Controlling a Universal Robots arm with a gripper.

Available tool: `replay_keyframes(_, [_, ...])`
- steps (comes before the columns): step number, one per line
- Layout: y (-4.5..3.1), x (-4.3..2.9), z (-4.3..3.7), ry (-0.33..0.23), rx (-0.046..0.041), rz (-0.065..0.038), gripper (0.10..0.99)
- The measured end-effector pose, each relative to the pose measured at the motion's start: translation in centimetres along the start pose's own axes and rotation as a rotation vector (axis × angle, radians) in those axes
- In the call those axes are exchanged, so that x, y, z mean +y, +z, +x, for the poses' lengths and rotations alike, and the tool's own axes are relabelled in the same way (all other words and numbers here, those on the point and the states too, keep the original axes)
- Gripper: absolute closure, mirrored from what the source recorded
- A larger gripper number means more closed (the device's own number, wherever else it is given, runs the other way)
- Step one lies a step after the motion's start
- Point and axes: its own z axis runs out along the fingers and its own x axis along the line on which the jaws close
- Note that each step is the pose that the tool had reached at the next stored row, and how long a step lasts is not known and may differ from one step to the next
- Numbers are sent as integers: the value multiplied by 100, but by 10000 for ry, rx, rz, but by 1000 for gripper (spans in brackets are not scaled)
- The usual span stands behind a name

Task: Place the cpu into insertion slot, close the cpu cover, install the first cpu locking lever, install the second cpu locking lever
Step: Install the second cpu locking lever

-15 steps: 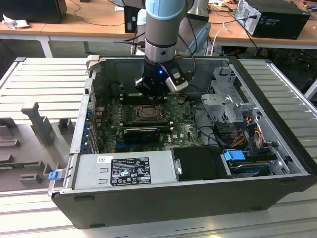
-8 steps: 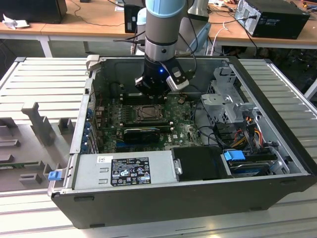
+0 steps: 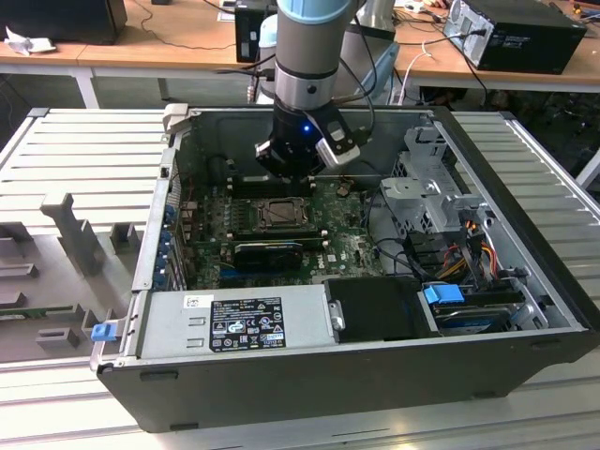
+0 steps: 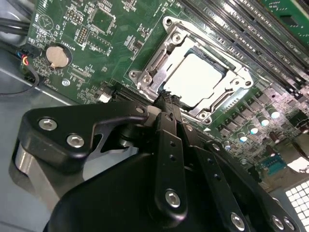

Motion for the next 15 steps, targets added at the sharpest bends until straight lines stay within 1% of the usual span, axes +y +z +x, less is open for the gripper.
replay_keyframes(7, [-6,-88,5,0,2,-2,980])
replay_keyframes(10, [-11,-88,6,1,3,5,980])
replay_keyframes(15, [-91,-80,5,-1,6,31,980])
